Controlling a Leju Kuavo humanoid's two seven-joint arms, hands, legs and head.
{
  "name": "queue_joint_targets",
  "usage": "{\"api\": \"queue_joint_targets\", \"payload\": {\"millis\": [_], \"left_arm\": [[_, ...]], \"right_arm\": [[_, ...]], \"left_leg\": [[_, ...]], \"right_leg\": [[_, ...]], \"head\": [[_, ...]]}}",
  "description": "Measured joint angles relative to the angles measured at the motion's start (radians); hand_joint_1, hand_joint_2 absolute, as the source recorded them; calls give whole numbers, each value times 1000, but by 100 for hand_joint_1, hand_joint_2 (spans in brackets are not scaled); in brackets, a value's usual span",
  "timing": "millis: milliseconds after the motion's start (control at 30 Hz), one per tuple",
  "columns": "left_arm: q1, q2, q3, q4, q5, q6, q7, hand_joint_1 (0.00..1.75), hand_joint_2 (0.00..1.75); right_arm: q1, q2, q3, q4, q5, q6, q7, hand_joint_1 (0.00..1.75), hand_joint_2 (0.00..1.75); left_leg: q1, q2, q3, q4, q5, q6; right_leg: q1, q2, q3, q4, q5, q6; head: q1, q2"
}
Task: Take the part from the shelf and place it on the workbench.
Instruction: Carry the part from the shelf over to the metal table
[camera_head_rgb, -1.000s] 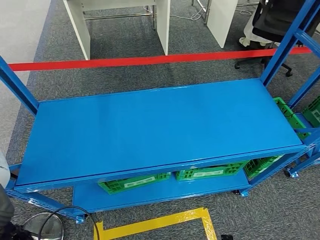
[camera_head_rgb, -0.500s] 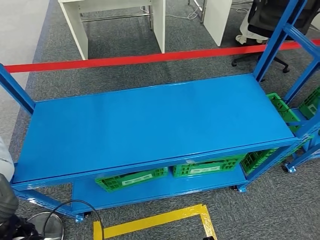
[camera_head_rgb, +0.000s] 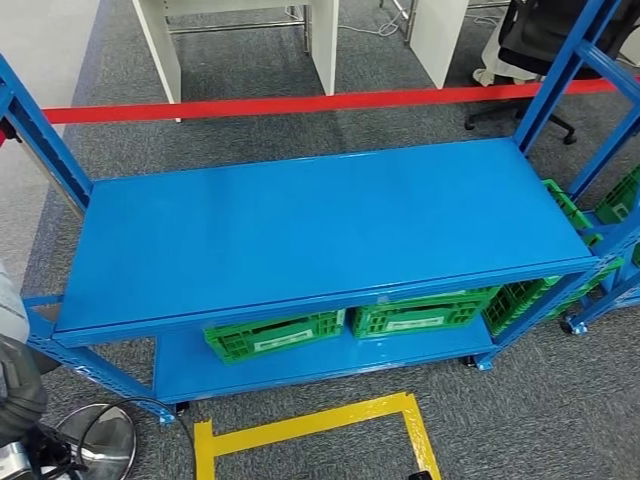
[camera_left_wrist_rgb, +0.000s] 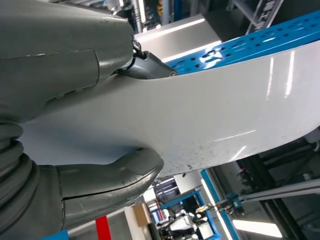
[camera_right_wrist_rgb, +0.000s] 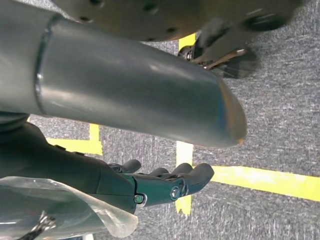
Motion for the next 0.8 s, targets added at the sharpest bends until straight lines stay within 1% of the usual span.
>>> {"api": "queue_joint_targets", "payload": {"millis": [33,67,100,133,167,200,233,267,300,333,367,400,433,467,500,533,567,600,633,667,700,733,767,800], "left_arm": [[0,-2,3,0,-6,0,-1,175,175],[-1,-5,5,0,-12,0,-2,175,175],[-1,-7,7,0,-17,0,-4,175,175],[-1,-10,10,1,-22,0,-5,175,175],[0,-12,13,1,-27,0,-7,175,175],[1,-14,18,1,-30,0,-9,175,175],[1,-15,22,1,-33,0,-10,175,175],[2,-16,26,1,-37,0,-12,175,175],[3,-17,29,1,-40,0,-13,175,175],[3,-18,31,1,-42,0,-14,175,175],[3,-20,33,2,-43,0,-14,175,175],[3,-21,36,2,-44,0,-14,175,175],[4,-22,39,2,-45,0,-15,175,175],[3,-23,41,2,-47,0,-16,175,175],[3,-25,43,2,-50,0,-17,175,175],[3,-27,46,2,-56,0,-19,175,175],[3,-30,49,2,-62,0,-22,175,175],[3,-33,52,2,-68,0,-25,175,175],[3,-36,56,2,-73,0,-29,175,175],[3,-39,59,2,-78,0,-33,175,175],[3,-43,62,2,-82,0,-36,175,175],[2,-47,66,2,-86,0,-39,175,175],[2,-52,69,2,-91,0,-42,175,175],[2,-56,73,2,-95,0,-45,175,175]], "right_arm": [[-2,-1,0,1,0,0,0,0,0],[-4,-2,0,2,1,0,0,0,0],[-5,-3,0,3,1,0,1,0,0],[-5,-2,0,5,1,1,2,0,0],[-5,-2,0,6,0,1,4,0,0],[-5,-2,0,8,-1,2,6,0,0],[-5,-2,0,9,-1,2,7,0,0],[-6,-2,0,10,-2,3,9,0,0],[-6,-2,0,11,-2,4,10,0,0],[-5,-2,0,12,-2,5,12,0,0],[-5,-2,0,12,-2,5,14,0,0],[-5,-2,0,13,-2,5,15,0,0],[-5,-2,-1,14,-2,6,15,0,0],[-5,-2,-1,16,-2,6,15,0,0],[-5,-2,-1,17,-1,7,16,0,0],[-5,-2,-1,18,-1,8,17,0,0],[-6,-2,-1,18,0,8,17,0,0],[-6,-2,-1,19,0,8,18,0,0],[-6,-2,-1,19,1,8,18,0,0],[-5,-2,-1,19,1,8,17,0,0],[-5,-2,-1,19,1,8,17,0,0],[-4,-2,-1,19,2,8,16,0,0],[-5,-2,-1,20,2,8,16,0,0],[-5,-2,-1,20,2,8,15,0,0]], "left_leg": [[-1,0,-3,1,6,-5],[0,1,-4,1,12,-11],[1,1,-6,0,18,-18],[2,1,-8,-1,23,-24],[3,0,-12,2,18,-30],[4,-1,-19,18,-5,-36],[6,-2,-31,53,-44,-42],[9,-2,-46,106,-95,-48],[12,-2,-59,171,-142,-54],[14,-2,-67,228,-171,-58],[16,-2,-64,262,-178,-61],[17,-2,-45,260,-163,-63],[19,-2,-9,218,-135,-63],[21,-2,38,149,-111,-63],[20,-3,85,74,-101,-62],[19,-4,118,18,-99,-58],[17,-5,133,-13,-105,-53],[13,-6,135,-22,-107,-47],[12,-6,129,-22,-101,-38],[13,-4,123,-24,-93,-28],[13,-3,115,-26,-84,-17],[15,-1,105,-29,-73,-7],[14,1,93,-29,-63,-1],[13,1,79,-29,-53,3]], "right_leg": [[3,0,31,-51,7,-3],[6,1,43,-76,5,-5],[8,1,42,-80,10,-5],[7,0,34,-84,17,-9],[5,-2,28,-88,24,-16],[3,-4,22,-92,35,-23],[0,-7,15,-95,47,-28],[0,-8,5,-94,57,-32],[1,-9,-6,-93,66,-33],[1,-10,-18,-90,74,-33],[1,-11,-31,-87,82,-33],[1,-11,-45,-82,88,-32],[1,-11,-58,-75,93,-31],[0,-11,-70,-67,97,-28],[1,-10,-80,-60,101,-25],[2,-10,-87,-54,106,-19],[3,-9,-92,-52,111,-13],[3,-9,-95,-52,118,-6],[2,-9,-97,-54,126,2],[0,-8,-100,-52,124,8],[-1,-6,-109,-40,107,14],[-1,-5,-122,-9,72,18],[-2,-4,-140,42,23,21],[-2,-3,-161,107,-25,23]], "head": [[0,0],[0,0],[0,0],[1,0],[1,0],[-1,0],[-3,0],[-5,0],[-6,0],[-7,0],[-7,0],[-7,0],[-7,0],[-7,0],[-7,0],[-6,0],[-6,0],[-5,0],[-5,0],[-5,0],[-4,0],[-3,0],[-1,0],[0,0]]}}
